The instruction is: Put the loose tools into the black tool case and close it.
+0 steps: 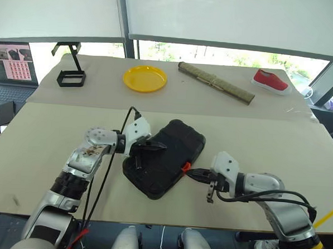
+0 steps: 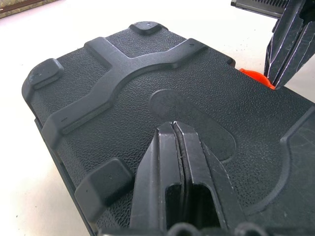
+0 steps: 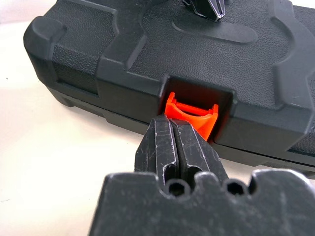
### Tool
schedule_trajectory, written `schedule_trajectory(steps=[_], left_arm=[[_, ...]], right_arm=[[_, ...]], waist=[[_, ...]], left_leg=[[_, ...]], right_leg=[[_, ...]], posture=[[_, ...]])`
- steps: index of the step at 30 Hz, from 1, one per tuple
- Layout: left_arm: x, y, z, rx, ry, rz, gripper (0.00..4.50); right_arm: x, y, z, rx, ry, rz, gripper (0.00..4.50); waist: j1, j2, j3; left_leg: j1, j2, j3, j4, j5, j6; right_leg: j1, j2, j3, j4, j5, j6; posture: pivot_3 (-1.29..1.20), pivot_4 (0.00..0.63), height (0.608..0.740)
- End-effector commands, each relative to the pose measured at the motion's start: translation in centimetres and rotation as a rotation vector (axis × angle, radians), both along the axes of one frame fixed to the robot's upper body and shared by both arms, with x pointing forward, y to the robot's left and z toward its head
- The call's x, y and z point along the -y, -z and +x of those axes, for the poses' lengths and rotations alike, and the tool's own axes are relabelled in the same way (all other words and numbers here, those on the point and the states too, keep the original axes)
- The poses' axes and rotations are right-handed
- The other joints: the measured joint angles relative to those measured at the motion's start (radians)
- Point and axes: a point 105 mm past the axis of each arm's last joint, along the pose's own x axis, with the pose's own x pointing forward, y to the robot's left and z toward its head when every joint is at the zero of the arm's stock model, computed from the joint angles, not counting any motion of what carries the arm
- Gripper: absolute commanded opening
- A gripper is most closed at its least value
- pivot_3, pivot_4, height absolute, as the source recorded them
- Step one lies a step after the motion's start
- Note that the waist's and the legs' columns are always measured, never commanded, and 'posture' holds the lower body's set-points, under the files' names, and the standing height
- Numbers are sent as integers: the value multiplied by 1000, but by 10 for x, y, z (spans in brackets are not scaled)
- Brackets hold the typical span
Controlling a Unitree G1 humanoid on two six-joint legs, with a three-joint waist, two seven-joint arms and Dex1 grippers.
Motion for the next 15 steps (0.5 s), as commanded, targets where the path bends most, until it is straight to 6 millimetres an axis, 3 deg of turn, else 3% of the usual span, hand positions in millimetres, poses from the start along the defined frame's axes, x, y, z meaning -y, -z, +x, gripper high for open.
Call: schedule_trajectory(steps=[1, 4, 7, 12, 13, 15], left_arm=[[1, 39, -13, -127, 12, 74, 79], [-1, 38, -11, -121, -3, 62, 79], [-12, 25, -5, -58, -50, 8, 79], [-35, -12, -3, 32, -146, -194, 79], [-46, -16, -6, 39, -173, -217, 29], [-69, -19, -13, 60, -227, -206, 572]], right_arm=[[-6, -14, 9, 88, 13, 26, 0], [-5, -18, 8, 93, 18, 47, 0], [7, -22, 0, 83, 30, 57, 0], [26, -29, -10, 77, 46, 46, 0], [32, -30, -13, 59, 54, 49, 288], [44, -31, -17, 45, 78, 41, 773]], waist=[[-1, 0, 0], [-2, 0, 0], [-2, 0, 0], [-4, 1, 0], [-5, 0, 0], [-8, 0, 1]], left_leg=[[0, 0, 0, 0, 0, 0], [1, 0, 0, 0, 0, 0], [0, 1, 0, 0, 0, 0], [-1, 1, 0, -2, 0, 1], [-2, 1, 0, -2, 0, 1], [-2, 1, 0, -3, 0, 1]], right_leg=[[0, 0, 0, 0, 0, 0], [0, 1, 1, 0, 0, 0], [0, 1, 1, 0, 0, 0], [-2, 0, 2, 0, 0, 0], [-3, 0, 2, 0, 0, 0], [-4, 1, 2, 0, 0, 0]], posture=[[0, 150, 740], [0, 150, 740], [0, 150, 740], [0, 150, 740], [0, 150, 740], [0, 150, 740]])
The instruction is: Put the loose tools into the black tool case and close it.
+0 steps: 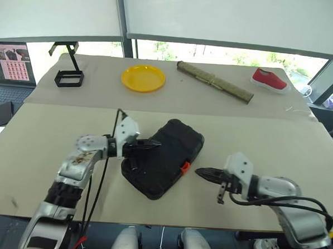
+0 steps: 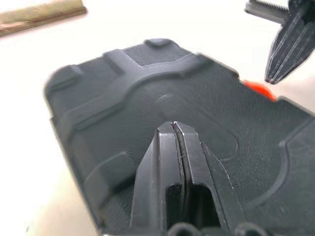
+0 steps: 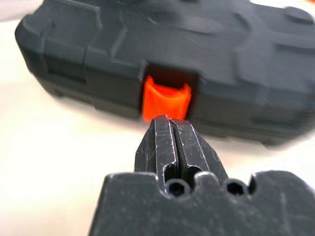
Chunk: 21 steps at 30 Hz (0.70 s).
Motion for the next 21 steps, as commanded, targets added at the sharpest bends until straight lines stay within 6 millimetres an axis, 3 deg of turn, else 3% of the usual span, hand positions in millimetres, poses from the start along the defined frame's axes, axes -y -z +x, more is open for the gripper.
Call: schedule_trajectory(steps=[1, 5, 8, 11, 14, 21], left_arm=[[-44, -9, -12, 33, -105, 11, 820], [-79, -2, -32, 30, -186, 90, 2223], [-120, 10, -54, 31, -294, 164, 3360], [-152, 24, -70, 12, -392, 221, 4397], [-167, 33, -78, 25, -438, 272, 4397], [-168, 31, -79, 68, -477, 259, 4397]], right_arm=[[18, -15, -7, 29, 18, 4, 1108], [40, -15, -9, 60, 56, -46, 2464], [61, -20, -9, 174, 59, -71, 3516], [73, -15, -14, 168, 21, -63, 4441], [81, -21, -11, 196, 28, -9, 4441], [90, -13, -7, 217, 15, -32, 4441]], waist=[[-2, -1, 1], [7, -2, 4], [9, -4, 5], [12, -6, 6], [17, -5, 7], [18, -7, 8]], left_leg=[[1, 0, 0, -1, 0, 0], [1, 0, 0, -3, 0, 0], [0, 1, 1, -4, 0, -1], [1, 2, 1, -5, -1, -2], [1, 5, 5, -5, -1, -2], [1, 7, 7, -5, -1, -2]], right_leg=[[0, 0, 1, 0, 0, 0], [-1, -1, 1, -2, 0, -1], [0, -2, 1, -4, -1, -1], [0, -2, 1, -5, -1, -1], [0, -2, 0, -6, -1, -1], [-1, -1, 1, -6, -1, -2]], posture=[[0, 150, 740], [0, 150, 740], [0, 150, 740], [0, 150, 740], [0, 150, 740], [0, 150, 740]])
